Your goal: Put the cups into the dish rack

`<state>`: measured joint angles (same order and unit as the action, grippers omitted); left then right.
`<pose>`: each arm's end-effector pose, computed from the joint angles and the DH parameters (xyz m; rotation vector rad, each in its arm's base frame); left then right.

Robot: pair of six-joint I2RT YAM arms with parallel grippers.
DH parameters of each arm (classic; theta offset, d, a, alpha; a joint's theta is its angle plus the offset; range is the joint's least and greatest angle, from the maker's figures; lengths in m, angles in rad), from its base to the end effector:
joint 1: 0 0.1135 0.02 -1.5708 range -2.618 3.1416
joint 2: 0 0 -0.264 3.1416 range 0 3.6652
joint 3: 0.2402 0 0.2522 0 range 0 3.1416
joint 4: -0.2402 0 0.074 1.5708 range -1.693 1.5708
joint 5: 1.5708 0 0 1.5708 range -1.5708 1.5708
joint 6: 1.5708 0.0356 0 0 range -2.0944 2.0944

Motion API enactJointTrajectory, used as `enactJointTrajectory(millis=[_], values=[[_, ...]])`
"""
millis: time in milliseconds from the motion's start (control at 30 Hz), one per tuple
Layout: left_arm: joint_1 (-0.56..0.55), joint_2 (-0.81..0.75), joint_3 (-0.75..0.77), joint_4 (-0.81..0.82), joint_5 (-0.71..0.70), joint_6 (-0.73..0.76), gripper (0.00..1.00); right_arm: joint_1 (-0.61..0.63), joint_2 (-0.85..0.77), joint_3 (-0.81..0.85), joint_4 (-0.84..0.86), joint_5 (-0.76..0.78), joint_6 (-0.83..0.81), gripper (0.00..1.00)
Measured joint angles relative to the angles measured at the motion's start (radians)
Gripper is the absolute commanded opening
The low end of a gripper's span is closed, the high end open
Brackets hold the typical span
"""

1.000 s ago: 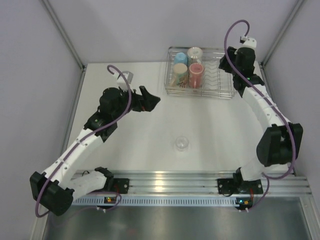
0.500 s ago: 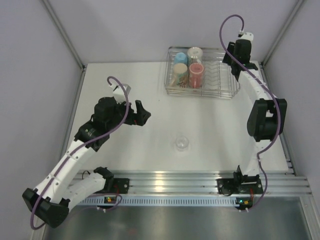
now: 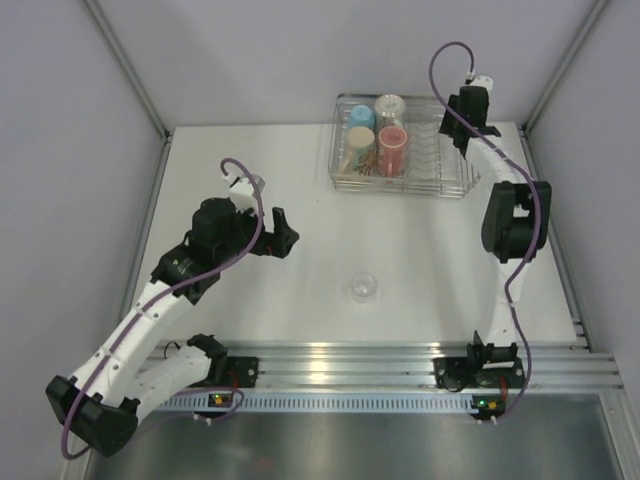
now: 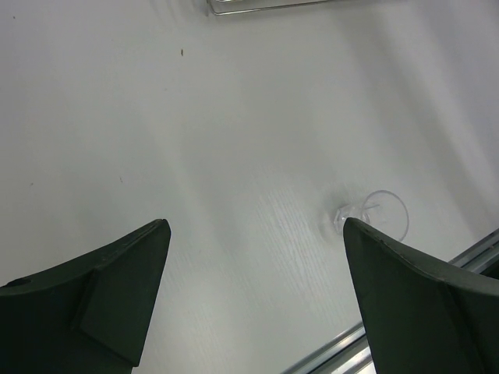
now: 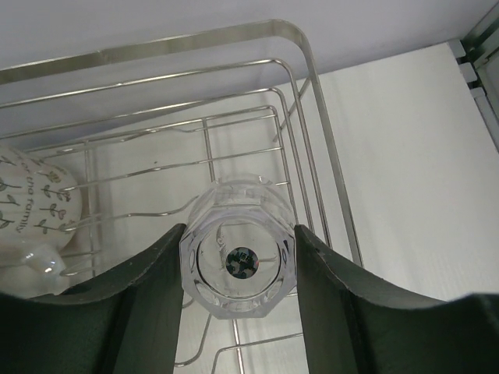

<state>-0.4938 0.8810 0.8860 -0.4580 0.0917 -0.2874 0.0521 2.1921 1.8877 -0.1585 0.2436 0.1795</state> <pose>0.1702 -0.0953 0.3305 0.2725 2.0537 -0.5810 0.5222 0.0186 0.2635 0.2805 2.0009 -0.1010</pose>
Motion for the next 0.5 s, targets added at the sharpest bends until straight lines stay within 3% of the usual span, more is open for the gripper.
enactJointTrajectory(millis=[233,300,333,500], values=[[0.0,-0.017,-0.009,-0.001,-0.013,0.003,0.98,-0.008,0.058,0.008,-0.006,-0.002,0.026,0.01],[0.0,-0.021,-0.011,-0.002,-0.015,0.003,0.98,-0.012,0.076,0.014,-0.005,-0.006,0.039,0.07],[0.0,-0.021,-0.011,-0.002,-0.015,0.003,0.98,-0.015,0.084,0.016,-0.006,-0.01,0.045,0.15],[0.0,-0.021,-0.011,-0.003,-0.021,0.003,0.98,-0.027,0.116,0.023,-0.004,-0.019,0.068,0.29]])
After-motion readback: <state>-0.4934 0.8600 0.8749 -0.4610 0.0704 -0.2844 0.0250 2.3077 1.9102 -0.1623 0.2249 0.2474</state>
